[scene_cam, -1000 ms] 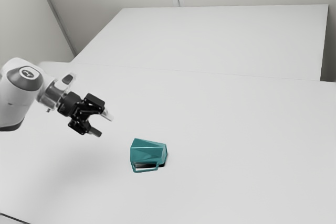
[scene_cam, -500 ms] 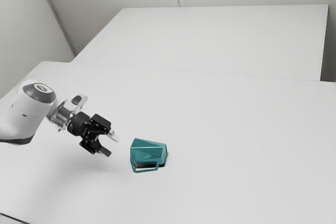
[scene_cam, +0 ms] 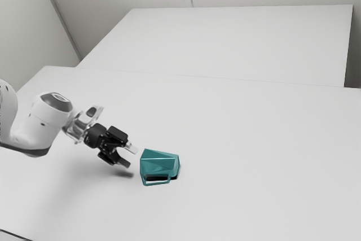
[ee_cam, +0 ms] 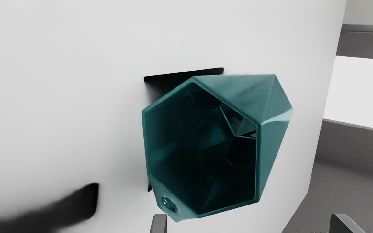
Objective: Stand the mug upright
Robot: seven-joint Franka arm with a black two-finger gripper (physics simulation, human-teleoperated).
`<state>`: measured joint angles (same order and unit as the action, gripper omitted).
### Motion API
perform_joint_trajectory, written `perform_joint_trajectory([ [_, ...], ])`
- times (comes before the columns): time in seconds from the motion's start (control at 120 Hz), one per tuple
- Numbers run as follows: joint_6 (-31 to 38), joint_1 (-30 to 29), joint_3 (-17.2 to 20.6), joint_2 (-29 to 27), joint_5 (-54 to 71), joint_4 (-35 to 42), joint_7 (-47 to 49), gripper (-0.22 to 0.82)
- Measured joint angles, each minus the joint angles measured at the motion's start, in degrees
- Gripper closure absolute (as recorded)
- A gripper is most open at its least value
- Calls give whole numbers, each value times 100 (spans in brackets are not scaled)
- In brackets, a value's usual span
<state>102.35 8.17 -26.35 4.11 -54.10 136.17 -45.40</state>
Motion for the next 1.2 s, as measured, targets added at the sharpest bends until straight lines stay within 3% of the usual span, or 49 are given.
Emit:
perform_joint_trajectory([
  [0.733,-13,70,396,463,-741,-218,-675,10],
  [1.2,-14,81,525,530,-996,-242,-825,40],
])
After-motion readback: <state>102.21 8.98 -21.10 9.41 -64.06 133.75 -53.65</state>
